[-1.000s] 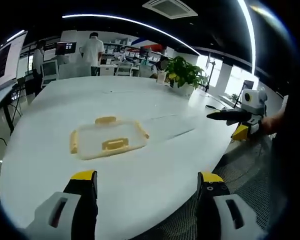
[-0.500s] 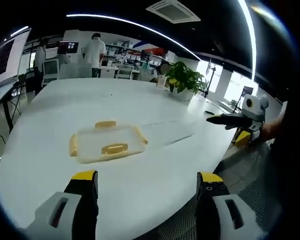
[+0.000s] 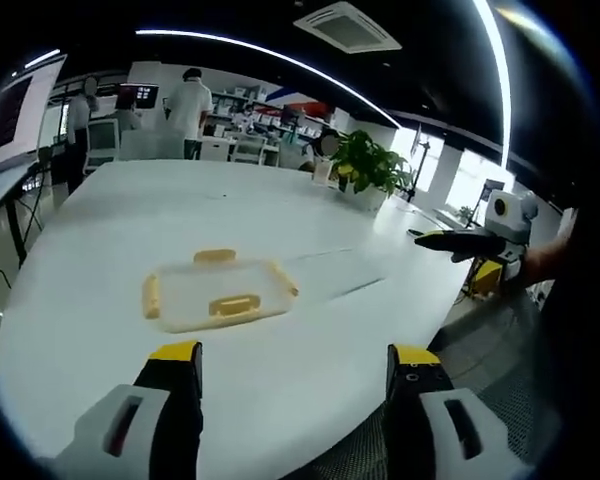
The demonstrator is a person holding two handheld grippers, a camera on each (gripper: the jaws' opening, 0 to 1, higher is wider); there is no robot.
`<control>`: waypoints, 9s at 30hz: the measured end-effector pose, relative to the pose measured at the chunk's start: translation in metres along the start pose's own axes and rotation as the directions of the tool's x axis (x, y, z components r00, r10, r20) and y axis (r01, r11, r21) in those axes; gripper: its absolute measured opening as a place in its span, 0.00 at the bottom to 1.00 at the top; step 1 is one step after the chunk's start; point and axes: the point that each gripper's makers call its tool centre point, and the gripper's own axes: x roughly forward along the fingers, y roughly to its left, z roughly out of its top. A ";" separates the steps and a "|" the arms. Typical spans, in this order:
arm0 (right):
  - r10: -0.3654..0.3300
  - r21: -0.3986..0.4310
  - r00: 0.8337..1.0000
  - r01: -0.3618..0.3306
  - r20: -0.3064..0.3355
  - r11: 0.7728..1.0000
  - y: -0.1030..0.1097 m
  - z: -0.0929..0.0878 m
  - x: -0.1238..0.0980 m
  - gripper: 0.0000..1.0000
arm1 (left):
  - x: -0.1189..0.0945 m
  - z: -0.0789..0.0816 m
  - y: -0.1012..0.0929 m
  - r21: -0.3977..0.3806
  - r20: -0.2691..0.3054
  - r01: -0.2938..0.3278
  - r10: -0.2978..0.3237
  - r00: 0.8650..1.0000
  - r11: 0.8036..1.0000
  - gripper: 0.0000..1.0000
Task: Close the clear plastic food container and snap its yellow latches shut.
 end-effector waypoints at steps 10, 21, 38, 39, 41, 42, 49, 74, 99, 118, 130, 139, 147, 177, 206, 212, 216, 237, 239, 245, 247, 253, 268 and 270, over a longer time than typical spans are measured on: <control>-0.001 0.001 1.000 0.001 -0.015 1.000 0.005 0.008 0.009 0.80 | 0.003 0.004 -0.002 0.013 -0.027 0.099 -0.099 0.995 0.995 0.76; -0.040 -0.053 0.994 0.035 -0.101 0.998 0.005 0.000 0.028 0.81 | 0.005 0.002 -0.004 0.073 -0.080 0.190 -0.185 0.980 0.979 0.91; -0.072 -0.102 0.983 0.055 -0.171 0.993 0.004 0.004 0.068 0.77 | 0.020 -0.004 0.014 0.186 -0.182 0.307 -0.274 0.944 0.933 0.98; -0.072 -0.095 0.980 0.055 -0.186 0.994 0.003 0.002 0.068 0.75 | 0.020 -0.004 0.016 0.189 -0.182 0.308 -0.275 0.944 0.932 0.98; -0.073 -0.084 0.980 0.058 -0.186 0.995 0.002 0.002 0.071 0.76 | 0.021 -0.003 0.018 0.198 -0.184 0.320 -0.285 0.941 0.927 0.98; -0.079 -0.077 0.979 0.065 -0.186 0.995 0.001 0.002 0.073 0.76 | 0.021 -0.004 0.020 0.214 -0.196 0.324 -0.285 0.938 0.922 0.98; -0.118 -0.083 0.973 0.104 -0.198 0.991 -0.003 0.004 0.079 0.74 | 0.027 0.001 0.040 0.248 -0.220 0.340 -0.289 0.932 0.907 0.97; -0.064 -0.145 0.961 0.025 -0.270 0.989 -0.028 0.002 0.127 0.67 | 0.049 0.002 0.082 0.337 -0.342 0.382 -0.266 0.901 0.860 0.88; -0.010 -0.239 0.917 -0.094 -0.399 0.966 -0.043 -0.010 0.151 0.63 | 0.076 0.002 0.113 0.476 -0.462 0.453 -0.224 0.858 0.754 0.84; 0.025 -0.292 0.840 -0.217 -0.542 0.931 -0.051 -0.028 0.172 0.56 | 0.083 -0.003 0.129 0.502 -0.539 0.510 -0.209 0.816 0.698 0.80; 0.038 -0.311 0.799 -0.276 -0.600 0.909 -0.063 -0.032 0.181 0.55 | 0.089 -0.006 0.133 0.518 -0.598 0.568 -0.203 0.775 0.640 0.77; 0.044 -0.303 0.767 -0.305 -0.641 0.903 -0.072 -0.036 0.184 0.51 | 0.095 -0.006 0.136 0.533 -0.631 0.605 -0.198 0.750 0.592 0.73; 0.051 -0.313 0.729 -0.355 -0.683 0.881 -0.072 -0.044 0.186 0.47 | 0.101 -0.004 0.139 0.554 -0.659 0.629 -0.174 0.732 0.545 0.67; 0.033 -0.317 0.630 -0.436 -0.776 0.842 -0.072 -0.055 0.196 0.37 | 0.106 -0.007 0.136 0.532 -0.717 0.672 -0.149 0.681 0.515 0.34; 0.067 -0.344 0.637 -0.499 -0.768 0.796 -0.064 -0.045 0.195 0.36 | 0.094 -0.002 0.136 0.546 -0.716 0.656 -0.116 0.688 0.521 0.33; 0.075 -0.353 0.644 -0.509 -0.761 0.785 -0.062 -0.037 0.191 0.36 | 0.087 0.005 0.131 0.543 -0.712 0.649 -0.118 0.693 0.533 0.33; 0.092 -0.342 0.645 -0.515 -0.759 0.786 -0.058 -0.030 0.187 0.36 | 0.083 0.008 0.129 0.541 -0.712 0.650 -0.120 0.692 0.535 0.33; 0.102 -0.346 0.652 -0.521 -0.752 0.780 -0.067 0.001 0.167 0.36 | 0.077 0.041 0.111 0.543 -0.695 0.635 -0.131 0.707 0.550 0.33; 0.103 -0.348 0.654 -0.520 -0.749 0.780 -0.068 0.003 0.164 0.36 | 0.077 0.043 0.109 0.541 -0.695 0.636 -0.133 0.706 0.550 0.33; 0.104 -0.349 0.657 -0.521 -0.747 0.779 -0.071 0.005 0.159 0.36 | 0.079 0.048 0.104 0.546 -0.695 0.631 -0.122 0.709 0.551 0.33; 0.110 -0.340 0.651 -0.524 -0.751 0.781 -0.072 0.005 0.157 0.36 | 0.079 0.048 0.101 0.541 -0.697 0.632 -0.124 0.706 0.555 0.33; 0.104 -0.342 0.639 -0.534 -0.762 0.773 -0.080 0.006 0.149 0.36 | 0.084 0.050 0.091 0.526 -0.696 0.630 -0.137 0.705 0.572 0.33; 0.092 -0.356 0.642 -0.533 -0.761 0.767 -0.099 0.003 0.126 0.36 | 0.098 0.056 0.067 0.538 -0.687 0.623 -0.134 0.714 0.568 0.33; 0.092 -0.356 0.642 -0.532 -0.761 0.769 -0.102 0.002 0.122 0.36 | 0.101 0.057 0.063 0.535 -0.686 0.624 -0.139 0.714 0.570 0.33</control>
